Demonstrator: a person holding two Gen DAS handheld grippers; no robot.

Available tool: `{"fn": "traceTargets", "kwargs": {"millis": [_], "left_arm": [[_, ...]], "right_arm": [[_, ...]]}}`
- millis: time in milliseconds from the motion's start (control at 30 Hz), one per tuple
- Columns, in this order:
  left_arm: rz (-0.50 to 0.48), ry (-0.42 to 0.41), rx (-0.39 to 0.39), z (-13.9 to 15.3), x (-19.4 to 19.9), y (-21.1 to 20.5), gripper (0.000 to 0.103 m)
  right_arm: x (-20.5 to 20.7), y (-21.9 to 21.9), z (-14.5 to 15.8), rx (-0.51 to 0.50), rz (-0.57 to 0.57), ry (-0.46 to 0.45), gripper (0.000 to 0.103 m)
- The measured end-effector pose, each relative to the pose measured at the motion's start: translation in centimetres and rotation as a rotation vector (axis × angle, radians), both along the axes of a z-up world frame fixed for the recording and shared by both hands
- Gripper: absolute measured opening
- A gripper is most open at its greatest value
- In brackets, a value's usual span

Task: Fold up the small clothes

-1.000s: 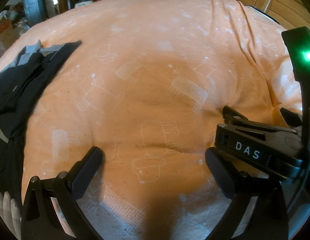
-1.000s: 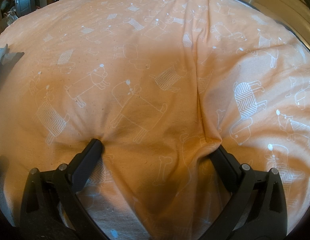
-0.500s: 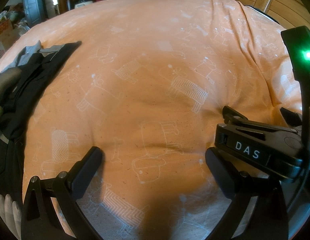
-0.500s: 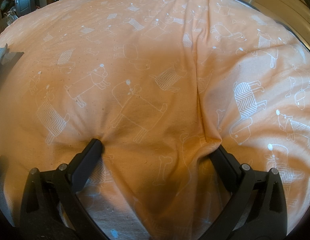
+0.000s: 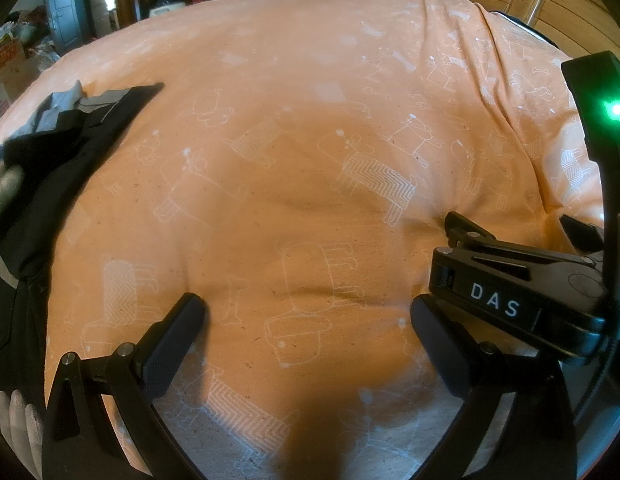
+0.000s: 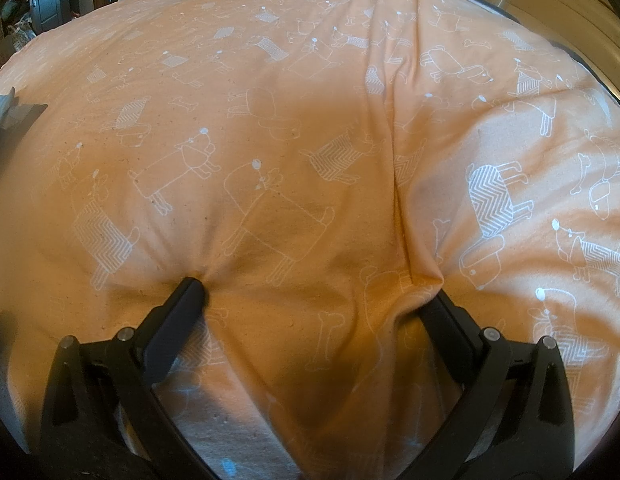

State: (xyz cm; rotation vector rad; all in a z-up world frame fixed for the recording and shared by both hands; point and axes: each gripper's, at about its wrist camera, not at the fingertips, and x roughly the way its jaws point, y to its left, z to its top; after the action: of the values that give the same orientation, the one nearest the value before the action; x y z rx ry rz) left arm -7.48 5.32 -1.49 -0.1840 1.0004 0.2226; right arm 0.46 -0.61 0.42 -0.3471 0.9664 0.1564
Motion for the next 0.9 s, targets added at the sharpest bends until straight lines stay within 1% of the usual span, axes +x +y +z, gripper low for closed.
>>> {"fn": "traceTargets", "kwargs": {"millis": [900], "left_arm": [[-0.003, -0.012, 0.012, 0.03, 0.03, -0.05, 0.103]], "right_arm": [[-0.01, 0.0, 0.0, 0.007, 0.0, 0.005, 0.103]]}}
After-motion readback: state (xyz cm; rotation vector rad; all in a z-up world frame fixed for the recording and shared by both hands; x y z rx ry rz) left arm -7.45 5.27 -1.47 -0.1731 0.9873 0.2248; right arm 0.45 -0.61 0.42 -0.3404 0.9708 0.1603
